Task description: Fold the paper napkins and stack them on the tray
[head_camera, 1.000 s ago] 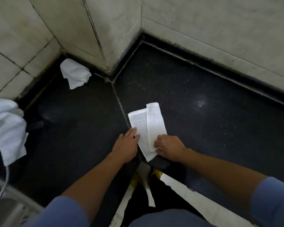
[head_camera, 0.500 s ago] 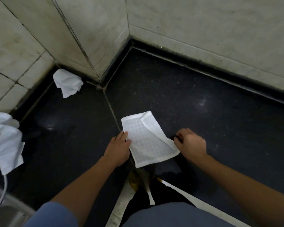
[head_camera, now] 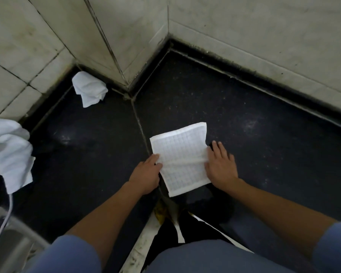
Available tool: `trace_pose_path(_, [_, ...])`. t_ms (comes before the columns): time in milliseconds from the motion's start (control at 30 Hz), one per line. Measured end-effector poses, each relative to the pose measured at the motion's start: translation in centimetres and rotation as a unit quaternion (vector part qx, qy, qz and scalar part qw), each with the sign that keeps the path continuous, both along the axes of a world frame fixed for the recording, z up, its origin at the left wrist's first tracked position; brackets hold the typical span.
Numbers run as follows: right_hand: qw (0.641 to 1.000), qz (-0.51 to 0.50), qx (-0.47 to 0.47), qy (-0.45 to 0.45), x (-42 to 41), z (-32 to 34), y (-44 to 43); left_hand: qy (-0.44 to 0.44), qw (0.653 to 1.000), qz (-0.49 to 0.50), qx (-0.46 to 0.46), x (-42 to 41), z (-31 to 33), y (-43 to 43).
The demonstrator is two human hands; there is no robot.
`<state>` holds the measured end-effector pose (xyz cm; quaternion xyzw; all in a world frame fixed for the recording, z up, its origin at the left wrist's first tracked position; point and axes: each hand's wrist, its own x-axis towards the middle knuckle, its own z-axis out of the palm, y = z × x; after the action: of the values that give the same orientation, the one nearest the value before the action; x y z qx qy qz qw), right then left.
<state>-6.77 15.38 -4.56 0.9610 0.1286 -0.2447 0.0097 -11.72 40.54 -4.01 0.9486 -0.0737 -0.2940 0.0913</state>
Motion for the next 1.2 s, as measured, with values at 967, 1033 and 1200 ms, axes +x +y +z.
trace_pose_path(967, [0.981, 0.131, 0.140, -0.033, -2.8, 0.2, -3.3, -0.043, 0.996, -0.073, -0.027, -3.1, -0.9, -6.7])
trace_pose_path(1033, [0.979, 0.135, 0.149, -0.044, -3.1, 0.5, -3.8, -0.070, 0.995, -0.075, -0.013, -3.5, -1.1, -6.7])
trace_pose_path(1200, [0.981, 0.162, 0.106, 0.005, -4.6, 0.3, -4.1, -0.078, 0.993, -0.091, -0.010, -3.9, -0.6, -6.0])
